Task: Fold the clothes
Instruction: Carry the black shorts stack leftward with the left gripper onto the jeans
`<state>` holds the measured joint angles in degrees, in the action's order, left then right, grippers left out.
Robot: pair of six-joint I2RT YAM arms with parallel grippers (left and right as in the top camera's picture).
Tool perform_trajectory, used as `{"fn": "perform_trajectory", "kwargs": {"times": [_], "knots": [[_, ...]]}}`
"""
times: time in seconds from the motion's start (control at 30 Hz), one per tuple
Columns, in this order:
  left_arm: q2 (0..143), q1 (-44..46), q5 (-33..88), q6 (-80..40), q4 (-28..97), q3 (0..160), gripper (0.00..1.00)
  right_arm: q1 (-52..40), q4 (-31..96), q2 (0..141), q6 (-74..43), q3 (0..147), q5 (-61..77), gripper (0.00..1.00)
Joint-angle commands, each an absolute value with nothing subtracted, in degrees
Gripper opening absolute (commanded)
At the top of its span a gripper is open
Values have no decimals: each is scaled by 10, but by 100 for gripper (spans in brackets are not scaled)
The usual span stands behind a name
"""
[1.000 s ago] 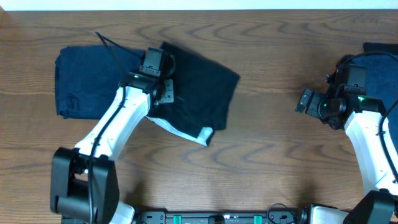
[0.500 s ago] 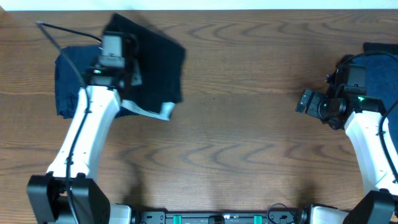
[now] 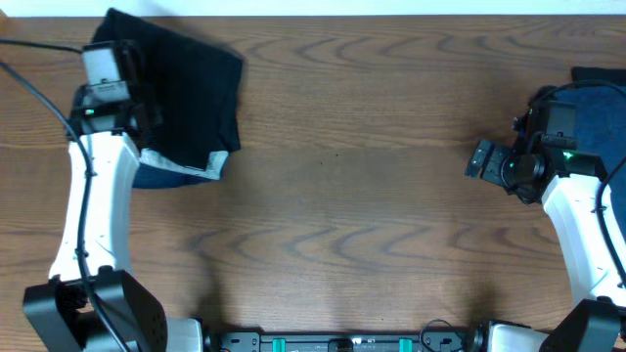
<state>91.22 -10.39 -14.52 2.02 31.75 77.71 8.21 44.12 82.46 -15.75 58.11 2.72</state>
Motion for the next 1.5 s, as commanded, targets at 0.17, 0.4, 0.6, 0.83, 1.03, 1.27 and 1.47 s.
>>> {"fn": "perform_trajectory", "kwargs": {"times": [0.17,0.4,0.6,0.83,1.03,1.27,1.47], "knots": [[929,-145,-161,30,292,790,6,86,442,821,-156,585,19,99],[997,-168,-162,30,263,790,6,86,442,821,-156,585,19,99],[1032,-203,-161,-3,225,790,6,86,442,821,-156,585,19,99],[1085,-244,-161,-3,184,790,49,86,442,821,-156,585,19,99],[1117,-271,-161,-50,172,791,99,86,442,821,-156,585,19,99],[1024,-289,-77,-143,188,792,97,86,442,821,-156,585,19,99],[961,-292,43,-192,228,792,13,86,442,821,-156,585,19,99]]}}
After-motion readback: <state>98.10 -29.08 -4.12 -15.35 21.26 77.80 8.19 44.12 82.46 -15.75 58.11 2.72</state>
